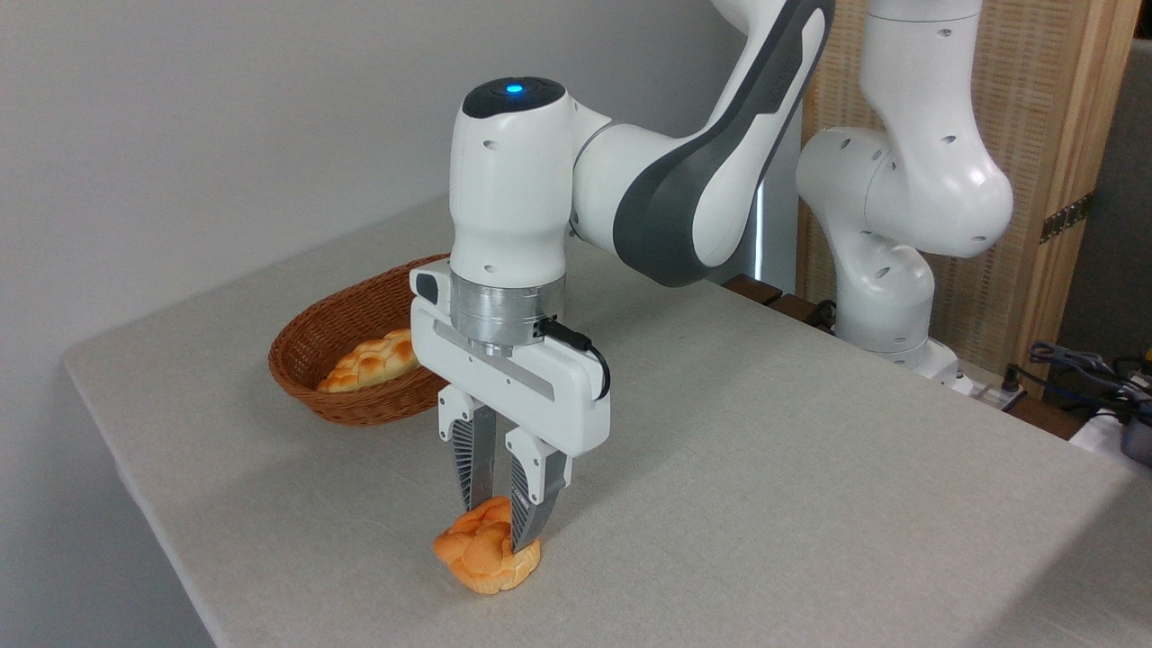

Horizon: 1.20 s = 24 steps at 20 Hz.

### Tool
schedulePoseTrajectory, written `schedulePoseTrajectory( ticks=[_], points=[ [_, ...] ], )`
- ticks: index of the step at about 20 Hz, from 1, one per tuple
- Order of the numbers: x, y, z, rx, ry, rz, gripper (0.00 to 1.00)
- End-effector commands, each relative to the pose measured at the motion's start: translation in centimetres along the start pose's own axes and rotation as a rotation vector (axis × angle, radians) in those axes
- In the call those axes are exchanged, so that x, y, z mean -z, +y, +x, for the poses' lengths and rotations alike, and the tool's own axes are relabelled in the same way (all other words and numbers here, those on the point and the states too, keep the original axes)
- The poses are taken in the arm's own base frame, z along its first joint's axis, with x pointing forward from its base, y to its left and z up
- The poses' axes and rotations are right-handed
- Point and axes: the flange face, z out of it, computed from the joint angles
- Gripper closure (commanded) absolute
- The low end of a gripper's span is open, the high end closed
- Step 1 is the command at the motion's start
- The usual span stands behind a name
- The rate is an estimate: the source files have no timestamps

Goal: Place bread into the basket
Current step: 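Lift the bun and carry it over the wicker basket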

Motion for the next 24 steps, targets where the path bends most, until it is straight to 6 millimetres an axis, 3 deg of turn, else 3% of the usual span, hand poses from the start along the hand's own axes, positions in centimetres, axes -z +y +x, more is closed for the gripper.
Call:
schedulePoseTrajectory(
  ticks=[1,5,9,11,14,18,24],
  points=[
    [0.0,0.0,0.0,-0.005,0.019,0.004,0.54],
    [1.1,0.0,0.3,-0.001,0.035,0.014,0.54],
    [4.1,0.5,0.9,-0.005,0.038,-0.005,0.54],
    [6.1,1.9,1.5,-0.006,0.022,-0.043,0.54],
    [9.9,6.2,3.1,0.021,0.065,-0.078,0.54],
    [14.2,11.2,3.4,-0.012,0.053,-0.121,0.53],
    [14.4,22.1,6.6,-0.145,0.005,-0.124,0.52]
  ],
)
